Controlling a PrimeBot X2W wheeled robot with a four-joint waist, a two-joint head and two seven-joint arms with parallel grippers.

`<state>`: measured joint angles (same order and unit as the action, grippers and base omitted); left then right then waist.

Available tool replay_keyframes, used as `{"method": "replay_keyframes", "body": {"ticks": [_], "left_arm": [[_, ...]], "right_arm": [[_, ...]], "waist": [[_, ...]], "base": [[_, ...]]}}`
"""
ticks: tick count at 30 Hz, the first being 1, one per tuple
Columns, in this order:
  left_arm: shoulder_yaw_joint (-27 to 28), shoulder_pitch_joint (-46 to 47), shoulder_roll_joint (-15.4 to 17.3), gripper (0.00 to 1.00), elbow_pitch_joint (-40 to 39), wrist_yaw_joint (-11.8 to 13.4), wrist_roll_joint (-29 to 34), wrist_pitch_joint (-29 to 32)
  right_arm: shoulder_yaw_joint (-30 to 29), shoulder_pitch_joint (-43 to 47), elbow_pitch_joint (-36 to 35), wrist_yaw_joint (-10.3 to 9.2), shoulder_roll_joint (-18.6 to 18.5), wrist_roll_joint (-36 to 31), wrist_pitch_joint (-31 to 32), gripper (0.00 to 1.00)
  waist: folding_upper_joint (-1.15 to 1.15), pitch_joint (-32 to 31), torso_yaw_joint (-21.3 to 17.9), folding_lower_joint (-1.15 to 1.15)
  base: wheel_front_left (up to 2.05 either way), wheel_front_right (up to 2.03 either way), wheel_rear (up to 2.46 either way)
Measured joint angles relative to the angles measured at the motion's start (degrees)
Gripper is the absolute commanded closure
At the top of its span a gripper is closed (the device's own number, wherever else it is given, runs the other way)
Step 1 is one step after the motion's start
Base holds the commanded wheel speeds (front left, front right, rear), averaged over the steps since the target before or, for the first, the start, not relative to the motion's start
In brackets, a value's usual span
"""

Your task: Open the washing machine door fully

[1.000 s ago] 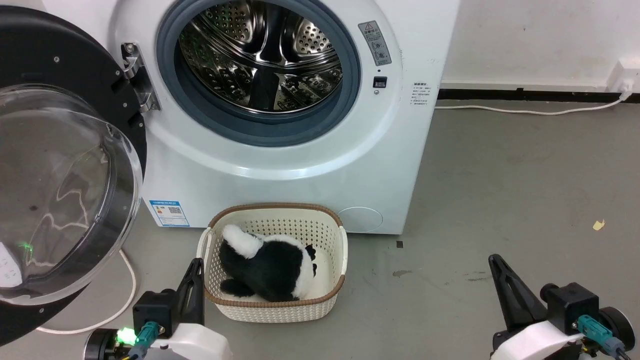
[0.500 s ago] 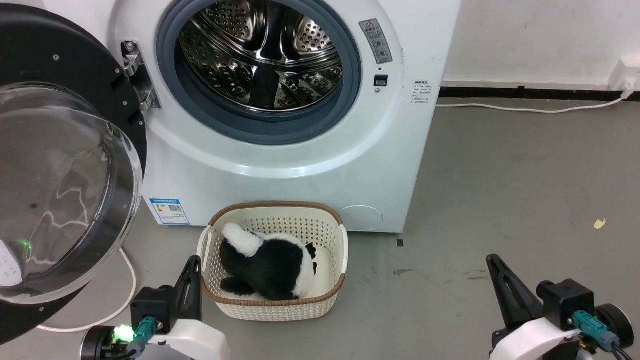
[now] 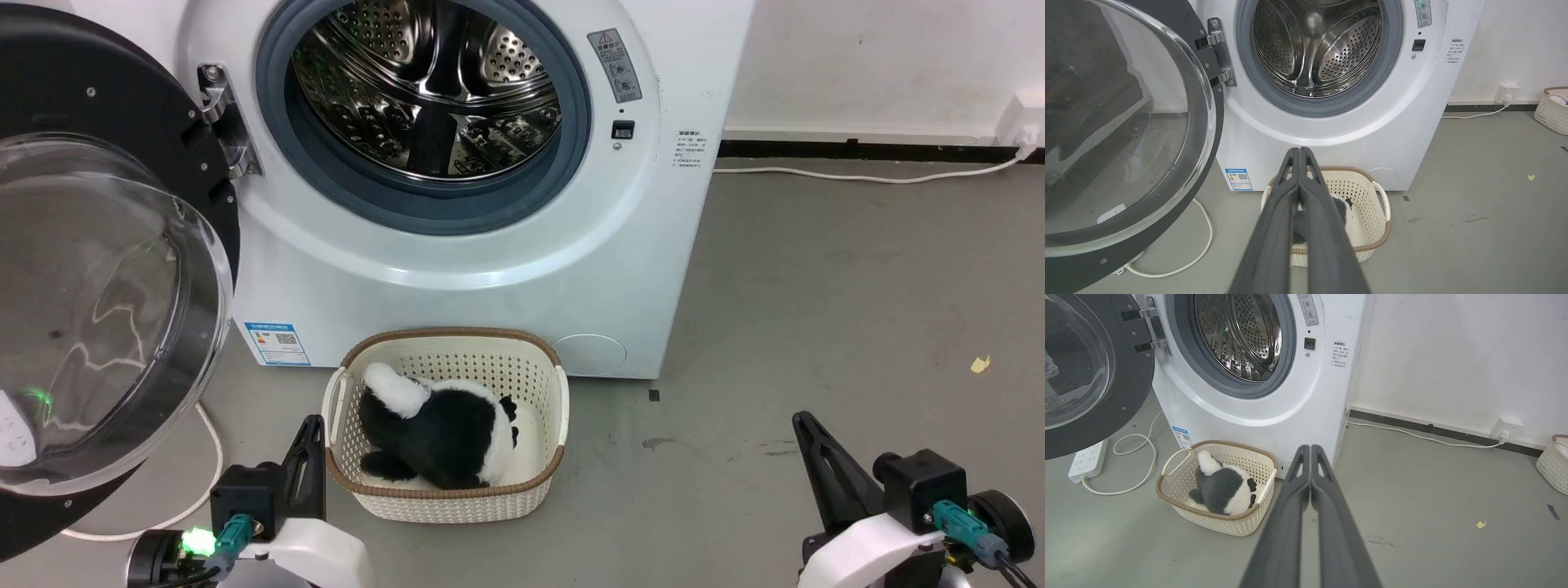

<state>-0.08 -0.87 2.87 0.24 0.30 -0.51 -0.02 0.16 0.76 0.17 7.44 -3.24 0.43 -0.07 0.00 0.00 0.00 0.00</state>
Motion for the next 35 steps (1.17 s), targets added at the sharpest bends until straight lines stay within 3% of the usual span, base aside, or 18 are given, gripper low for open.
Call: {"method": "replay_keyframes", "body": {"ticks": [35], "left_arm": [[0.1,0.0,0.0,1.00,0.0,-0.1,0.0,0.0]], "right_arm": [[0.0,0.0,0.0,0.00,0.0,0.0,0.0,1.00]], "waist": [[0.00,0.0,0.0,0.00]], "base": [[0.00,0.00,0.00]]}}
